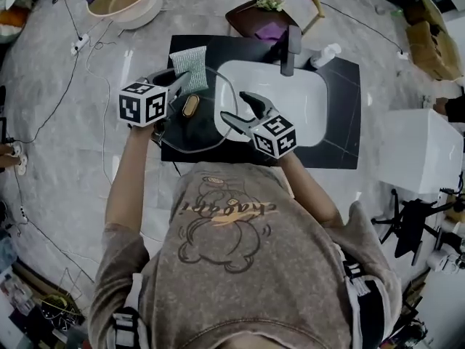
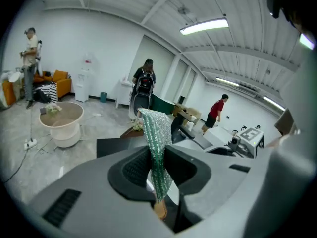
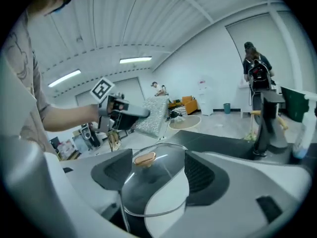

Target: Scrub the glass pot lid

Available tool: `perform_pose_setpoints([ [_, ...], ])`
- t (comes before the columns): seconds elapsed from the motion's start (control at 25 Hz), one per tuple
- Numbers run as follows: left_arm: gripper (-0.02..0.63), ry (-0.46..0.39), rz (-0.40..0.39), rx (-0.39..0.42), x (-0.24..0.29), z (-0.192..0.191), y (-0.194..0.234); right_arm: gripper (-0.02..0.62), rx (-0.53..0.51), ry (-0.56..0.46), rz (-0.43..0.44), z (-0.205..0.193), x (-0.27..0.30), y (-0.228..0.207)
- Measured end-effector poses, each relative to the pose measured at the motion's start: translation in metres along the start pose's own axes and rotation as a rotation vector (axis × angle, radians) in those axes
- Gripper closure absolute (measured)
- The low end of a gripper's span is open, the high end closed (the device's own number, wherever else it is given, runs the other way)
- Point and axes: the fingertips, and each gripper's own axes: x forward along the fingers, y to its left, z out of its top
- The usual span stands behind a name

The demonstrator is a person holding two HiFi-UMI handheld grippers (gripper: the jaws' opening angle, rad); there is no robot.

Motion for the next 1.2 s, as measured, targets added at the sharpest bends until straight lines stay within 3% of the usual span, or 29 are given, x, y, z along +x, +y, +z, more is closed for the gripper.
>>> perform_pose_setpoints([
  [0.28, 0.517, -0.179, 0.150, -0.062, -0.078, -0.025, -0.008, 0.256, 0.022, -0.113, -0.077, 0.023, -0.057, -0.004],
  [0.44, 0.517, -0.236, 0.182, -0.121, -0.097, -0.042, -0.023, 0.256, 0.012, -0.144, -0.085, 0.039, -0.074, 0.005],
  [0.6, 0.517, -0.292, 0.225, -0.084, -0.105, -0.048, -0.034, 0.267, 0.002, -0.183, -0.120, 0.049, -0.072, 0.012],
  [0.64, 0.517, -0.304, 0.230, -0.077, -0.105, -0.049, -0.036, 0.317, -0.001, -0.192, -0.140, 0.049, -0.071, 0.011],
  [0.68, 0.517, -0.318, 0.227, -0.078, -0.105, -0.049, -0.039, 0.457, -0.001, -0.202, -0.161, 0.049, -0.071, 0.010],
  [0.72, 0.517, -0.332, 0.221, -0.082, -0.104, -0.049, -0.042, 0.511, 0.003, -0.213, -0.177, 0.048, -0.070, 0.009],
  [0.92, 0.518, -0.398, 0.246, -0.039, -0.104, -0.043, -0.052, 0.566, -0.049, -0.249, -0.232, 0.050, -0.067, 0.012],
  [1.2, 0.518, -0.475, 0.352, 0.075, -0.106, -0.038, -0.051, 0.568, -0.094, -0.290, -0.246, 0.052, -0.061, 0.010],
])
